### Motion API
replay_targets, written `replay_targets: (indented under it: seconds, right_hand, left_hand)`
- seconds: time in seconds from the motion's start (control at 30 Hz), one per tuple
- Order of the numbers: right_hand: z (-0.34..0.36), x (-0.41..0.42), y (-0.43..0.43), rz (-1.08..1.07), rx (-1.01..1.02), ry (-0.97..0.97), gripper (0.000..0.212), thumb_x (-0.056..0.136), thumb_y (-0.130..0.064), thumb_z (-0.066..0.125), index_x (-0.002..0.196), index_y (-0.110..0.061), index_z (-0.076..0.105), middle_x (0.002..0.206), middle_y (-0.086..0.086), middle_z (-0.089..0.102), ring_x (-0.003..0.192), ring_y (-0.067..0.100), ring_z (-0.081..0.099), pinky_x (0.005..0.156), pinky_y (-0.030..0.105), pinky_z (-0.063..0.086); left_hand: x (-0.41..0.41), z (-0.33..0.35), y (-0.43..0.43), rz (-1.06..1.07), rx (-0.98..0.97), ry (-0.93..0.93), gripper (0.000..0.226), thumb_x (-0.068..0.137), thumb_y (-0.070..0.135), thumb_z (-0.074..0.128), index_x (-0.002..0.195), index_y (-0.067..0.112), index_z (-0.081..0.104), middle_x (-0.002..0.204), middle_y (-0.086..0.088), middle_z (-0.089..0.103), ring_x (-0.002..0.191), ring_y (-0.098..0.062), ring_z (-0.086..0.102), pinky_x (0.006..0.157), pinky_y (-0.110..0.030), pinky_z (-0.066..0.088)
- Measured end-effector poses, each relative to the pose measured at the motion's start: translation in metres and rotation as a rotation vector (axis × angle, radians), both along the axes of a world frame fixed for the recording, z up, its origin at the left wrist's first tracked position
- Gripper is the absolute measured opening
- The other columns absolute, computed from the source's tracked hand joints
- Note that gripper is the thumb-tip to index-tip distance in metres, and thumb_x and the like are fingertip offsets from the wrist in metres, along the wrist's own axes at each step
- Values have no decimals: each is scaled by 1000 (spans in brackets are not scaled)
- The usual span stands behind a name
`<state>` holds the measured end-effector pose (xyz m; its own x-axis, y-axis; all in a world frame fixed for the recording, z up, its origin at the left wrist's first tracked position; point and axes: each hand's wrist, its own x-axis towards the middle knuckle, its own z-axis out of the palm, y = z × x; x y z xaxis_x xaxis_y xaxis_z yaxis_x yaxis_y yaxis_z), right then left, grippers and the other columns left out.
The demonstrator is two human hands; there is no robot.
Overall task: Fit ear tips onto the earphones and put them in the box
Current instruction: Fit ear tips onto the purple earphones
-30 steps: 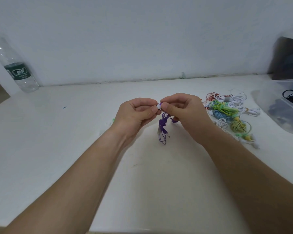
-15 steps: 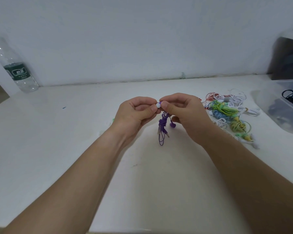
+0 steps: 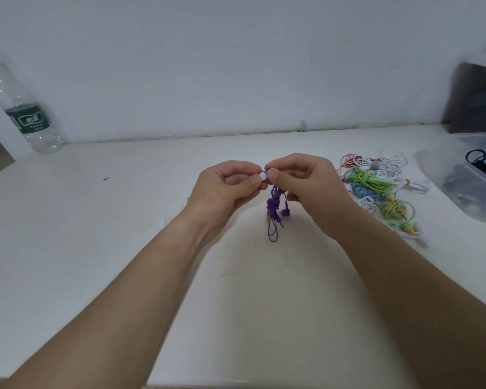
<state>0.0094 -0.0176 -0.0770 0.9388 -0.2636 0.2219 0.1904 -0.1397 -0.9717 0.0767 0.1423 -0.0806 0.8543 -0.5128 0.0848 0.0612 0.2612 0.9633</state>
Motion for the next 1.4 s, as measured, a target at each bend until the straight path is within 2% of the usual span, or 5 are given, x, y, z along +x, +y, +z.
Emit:
replay_targets:
  seconds: [0.47,0.67,0.9,1.17,1.4]
  right_hand:
    - [0,-1,-3,11,61,75,6,87,-23,75,92,-21,76,83,-1,76,72,8,62,68,26,47]
    - [-5,-2,-11,-69,-355,156,26,89,-18,54,106,-25,72,94,-4,67,75,4,59,73,26,48]
    - [-19,-6,9,-85,-877,344,69,68,-66,74,126,-35,54,105,-4,55,94,13,56,77,32,44]
    - [-8,-16,6,-109,-626,309,42,69,-26,87,99,-22,59,75,-8,64,66,5,59,48,13,37]
    - [25,-44,-33,-147,-389,261,32,71,-9,85,96,-11,65,68,0,71,55,12,62,56,24,48]
  left_hand:
    - [-3,4,0,-35,66,-106,16,90,-1,67,100,11,70,88,-4,71,79,-14,69,75,-22,54]
    - [-2,3,4,67,359,-381,20,94,11,66,109,22,73,93,8,68,79,-4,62,72,-19,52]
    - [-1,-1,2,74,555,-604,20,93,14,65,99,31,75,99,5,70,82,-20,62,77,-13,46]
    - [0,-2,-4,132,586,-517,14,82,28,81,93,26,73,79,11,65,64,-6,54,65,-18,43]
    - [-25,21,-45,59,545,-428,17,85,21,77,99,16,70,79,5,74,69,-6,69,61,-19,46]
